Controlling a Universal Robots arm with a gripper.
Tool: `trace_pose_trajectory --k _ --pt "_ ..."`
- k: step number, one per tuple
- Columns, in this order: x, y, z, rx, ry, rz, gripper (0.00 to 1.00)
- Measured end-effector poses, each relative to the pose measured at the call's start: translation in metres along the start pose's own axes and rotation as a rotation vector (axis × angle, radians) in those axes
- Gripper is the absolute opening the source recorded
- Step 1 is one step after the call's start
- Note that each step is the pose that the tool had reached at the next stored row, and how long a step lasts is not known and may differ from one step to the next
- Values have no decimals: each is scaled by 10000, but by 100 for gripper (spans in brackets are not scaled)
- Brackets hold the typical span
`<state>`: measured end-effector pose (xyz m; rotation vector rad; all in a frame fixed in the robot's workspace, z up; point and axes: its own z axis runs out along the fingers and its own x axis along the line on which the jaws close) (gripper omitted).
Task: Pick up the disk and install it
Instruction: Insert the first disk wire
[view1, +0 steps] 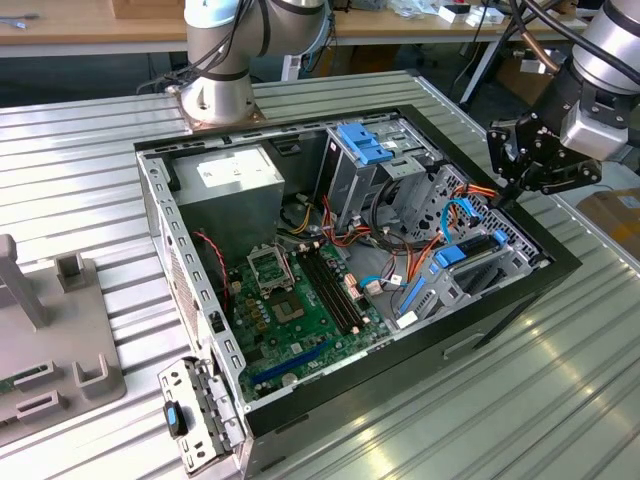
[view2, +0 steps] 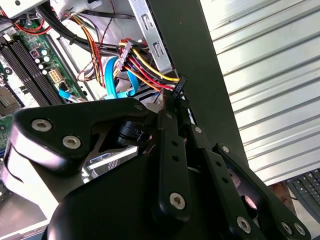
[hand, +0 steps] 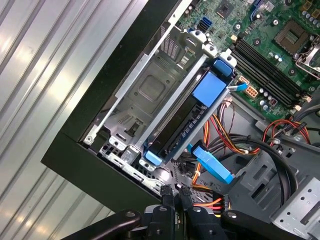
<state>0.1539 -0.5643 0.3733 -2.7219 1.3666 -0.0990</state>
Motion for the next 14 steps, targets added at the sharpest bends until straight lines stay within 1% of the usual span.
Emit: trace_pose_trajectory --k 10,14 --pt "-6 9 -1 0 0 0 17" --pt "-19 25 -3 0 0 0 17"
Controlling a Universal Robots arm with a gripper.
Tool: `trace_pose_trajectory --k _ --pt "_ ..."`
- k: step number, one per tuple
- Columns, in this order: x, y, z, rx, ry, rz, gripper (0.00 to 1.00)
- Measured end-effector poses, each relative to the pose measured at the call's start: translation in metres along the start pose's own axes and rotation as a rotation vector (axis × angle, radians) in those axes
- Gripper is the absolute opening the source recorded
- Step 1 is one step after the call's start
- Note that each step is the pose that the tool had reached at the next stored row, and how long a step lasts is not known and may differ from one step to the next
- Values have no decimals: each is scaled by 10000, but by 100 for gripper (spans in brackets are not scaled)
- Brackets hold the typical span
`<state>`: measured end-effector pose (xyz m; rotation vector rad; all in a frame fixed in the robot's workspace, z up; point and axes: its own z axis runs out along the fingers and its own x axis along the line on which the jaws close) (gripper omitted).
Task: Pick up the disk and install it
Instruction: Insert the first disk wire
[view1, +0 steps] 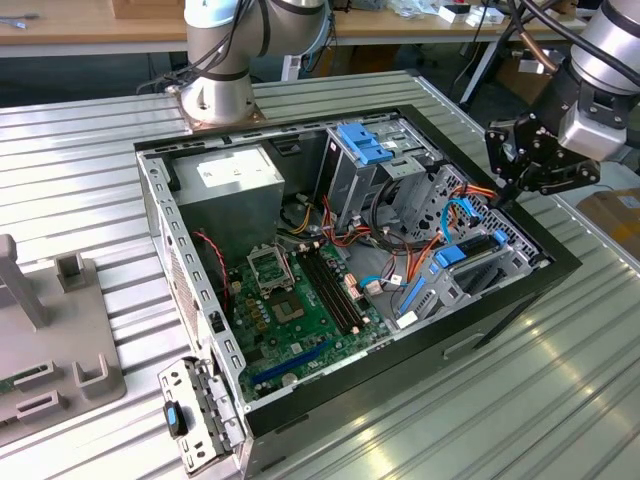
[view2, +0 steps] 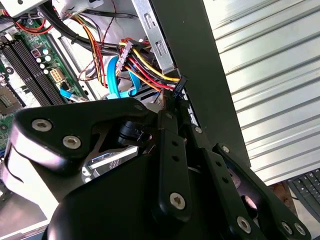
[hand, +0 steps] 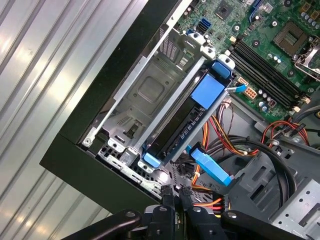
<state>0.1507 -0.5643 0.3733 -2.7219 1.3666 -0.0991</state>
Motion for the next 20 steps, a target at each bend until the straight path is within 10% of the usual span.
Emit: trace_pose_trajectory --k 20 --pt "-60 81 -10 -1 12 113 17"
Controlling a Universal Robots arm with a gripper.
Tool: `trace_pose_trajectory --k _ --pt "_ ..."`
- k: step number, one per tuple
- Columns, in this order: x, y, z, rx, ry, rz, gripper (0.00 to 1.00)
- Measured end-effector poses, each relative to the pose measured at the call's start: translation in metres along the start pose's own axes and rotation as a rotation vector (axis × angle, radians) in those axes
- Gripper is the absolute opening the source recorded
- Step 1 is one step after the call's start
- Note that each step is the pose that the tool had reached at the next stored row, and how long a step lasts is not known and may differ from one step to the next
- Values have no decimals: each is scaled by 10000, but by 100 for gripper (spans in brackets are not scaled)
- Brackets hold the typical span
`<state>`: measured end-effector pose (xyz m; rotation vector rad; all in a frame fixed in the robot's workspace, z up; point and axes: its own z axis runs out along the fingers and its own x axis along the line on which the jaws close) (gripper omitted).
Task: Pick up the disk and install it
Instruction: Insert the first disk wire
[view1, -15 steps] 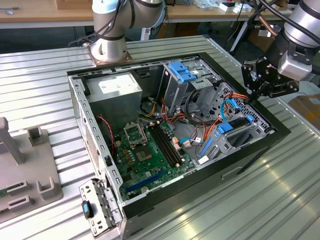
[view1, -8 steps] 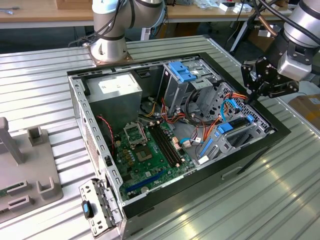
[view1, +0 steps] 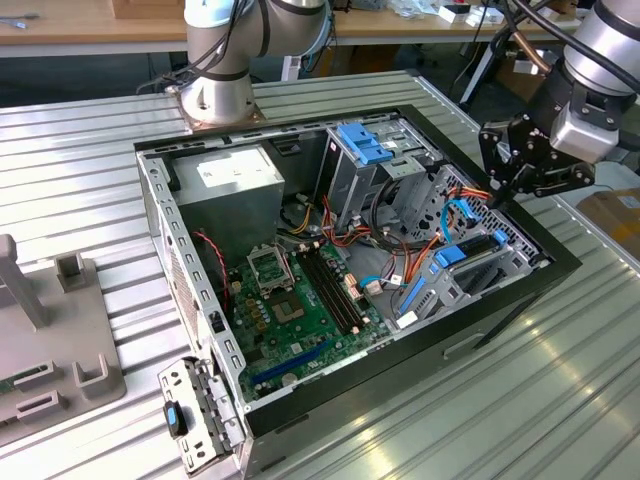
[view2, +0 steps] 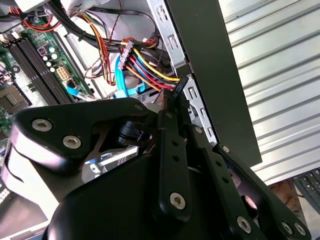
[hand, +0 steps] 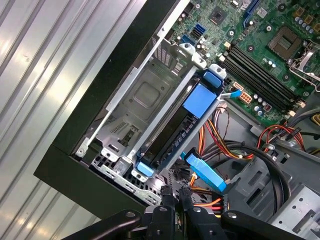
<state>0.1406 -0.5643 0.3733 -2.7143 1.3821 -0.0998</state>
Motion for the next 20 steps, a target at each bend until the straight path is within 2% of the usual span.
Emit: trace_pose_trajectory --k 6,10,11,12,20 --pt "-46 62 -8 18 -23 4 17" --pt "-60 82 -10 43 -56 8 17" --pt "-62 83 -12 75 -101 13 17" --pt "-62 84 -11 83 -112 15 17" --pt "-62 85 -11 90 -121 16 17"
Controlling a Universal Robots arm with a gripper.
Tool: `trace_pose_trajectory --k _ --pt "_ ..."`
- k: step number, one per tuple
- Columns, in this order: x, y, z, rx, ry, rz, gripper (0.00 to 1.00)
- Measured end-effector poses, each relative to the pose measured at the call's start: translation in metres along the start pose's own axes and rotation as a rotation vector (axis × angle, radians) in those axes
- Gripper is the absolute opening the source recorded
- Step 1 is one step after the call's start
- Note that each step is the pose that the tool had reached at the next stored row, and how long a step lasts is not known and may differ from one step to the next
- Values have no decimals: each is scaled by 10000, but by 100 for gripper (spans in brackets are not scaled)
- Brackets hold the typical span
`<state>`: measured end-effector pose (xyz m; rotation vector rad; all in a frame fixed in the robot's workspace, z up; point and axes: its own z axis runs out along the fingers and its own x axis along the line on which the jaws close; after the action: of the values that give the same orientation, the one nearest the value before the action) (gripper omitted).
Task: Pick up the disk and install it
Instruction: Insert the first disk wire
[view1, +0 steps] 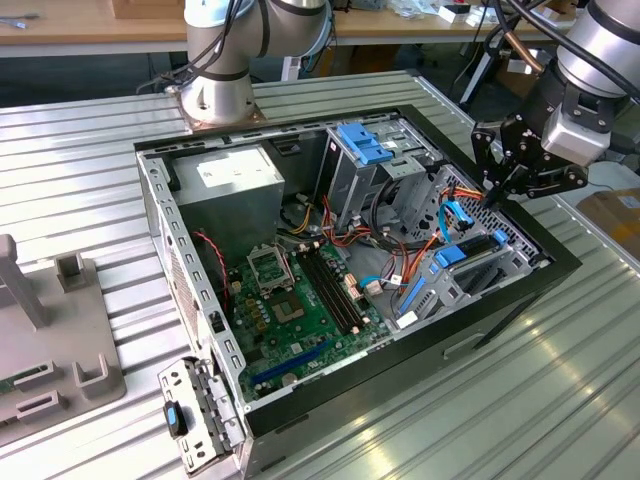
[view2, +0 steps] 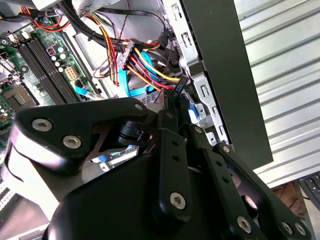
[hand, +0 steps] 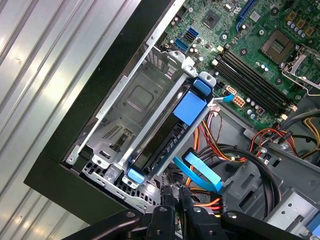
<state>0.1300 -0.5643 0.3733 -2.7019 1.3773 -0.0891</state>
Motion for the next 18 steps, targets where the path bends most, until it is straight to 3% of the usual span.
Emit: trace_pose_trajectory --k 12,18 --pt "-6 9 3 2 -1 19 17" --pt "-28 39 12 -2 54 443 17"
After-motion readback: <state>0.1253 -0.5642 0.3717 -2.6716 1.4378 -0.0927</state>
